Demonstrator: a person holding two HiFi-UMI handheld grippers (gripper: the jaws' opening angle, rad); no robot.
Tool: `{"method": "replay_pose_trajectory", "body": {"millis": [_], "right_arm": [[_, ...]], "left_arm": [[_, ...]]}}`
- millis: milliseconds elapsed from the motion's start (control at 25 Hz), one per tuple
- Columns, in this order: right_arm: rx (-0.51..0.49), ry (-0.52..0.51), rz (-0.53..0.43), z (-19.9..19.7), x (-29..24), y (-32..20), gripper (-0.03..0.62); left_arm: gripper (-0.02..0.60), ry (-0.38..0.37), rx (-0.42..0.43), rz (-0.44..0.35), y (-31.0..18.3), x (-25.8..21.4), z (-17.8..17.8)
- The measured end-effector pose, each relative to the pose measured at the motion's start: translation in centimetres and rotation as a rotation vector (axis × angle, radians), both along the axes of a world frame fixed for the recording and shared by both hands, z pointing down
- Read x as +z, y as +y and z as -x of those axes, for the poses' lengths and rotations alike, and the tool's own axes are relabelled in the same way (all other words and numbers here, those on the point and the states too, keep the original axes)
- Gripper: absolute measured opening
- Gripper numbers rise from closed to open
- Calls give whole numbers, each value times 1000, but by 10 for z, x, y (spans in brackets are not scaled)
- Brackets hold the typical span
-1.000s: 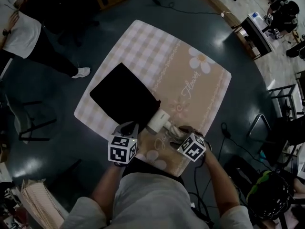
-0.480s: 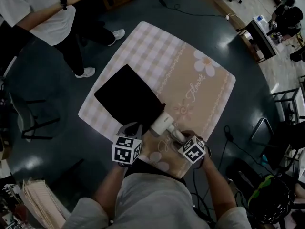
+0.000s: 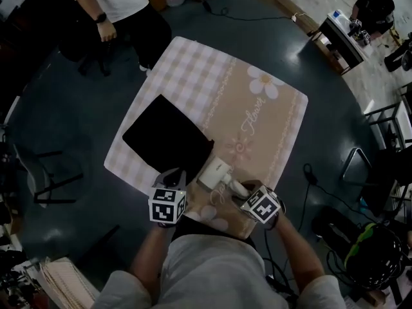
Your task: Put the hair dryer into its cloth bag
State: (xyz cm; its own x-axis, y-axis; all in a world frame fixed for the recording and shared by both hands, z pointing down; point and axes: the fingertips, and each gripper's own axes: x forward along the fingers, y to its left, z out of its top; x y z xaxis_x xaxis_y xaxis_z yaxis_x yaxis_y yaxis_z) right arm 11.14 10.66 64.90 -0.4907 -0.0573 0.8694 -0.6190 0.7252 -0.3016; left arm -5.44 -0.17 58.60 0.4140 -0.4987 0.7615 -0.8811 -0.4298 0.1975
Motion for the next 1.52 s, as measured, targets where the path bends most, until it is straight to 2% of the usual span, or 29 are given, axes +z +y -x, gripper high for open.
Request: {"method": "replay_pose_trajectory", "body": {"millis": [200, 800, 1120, 1520], "right_arm": [[24, -47, 36, 18, -13, -3, 224], [7, -31, 49, 53, -14, -22, 224], [61, -47, 60, 65, -12, -33, 224], [68, -45, 34, 77, -12, -46, 224]], "left_arm": [[18, -26, 24, -16, 2, -6, -3], [18, -22, 63, -15, 2, -13, -5], [18, -15, 81, -11, 3, -13, -9], [18, 2, 86, -14, 1, -14, -11]]}}
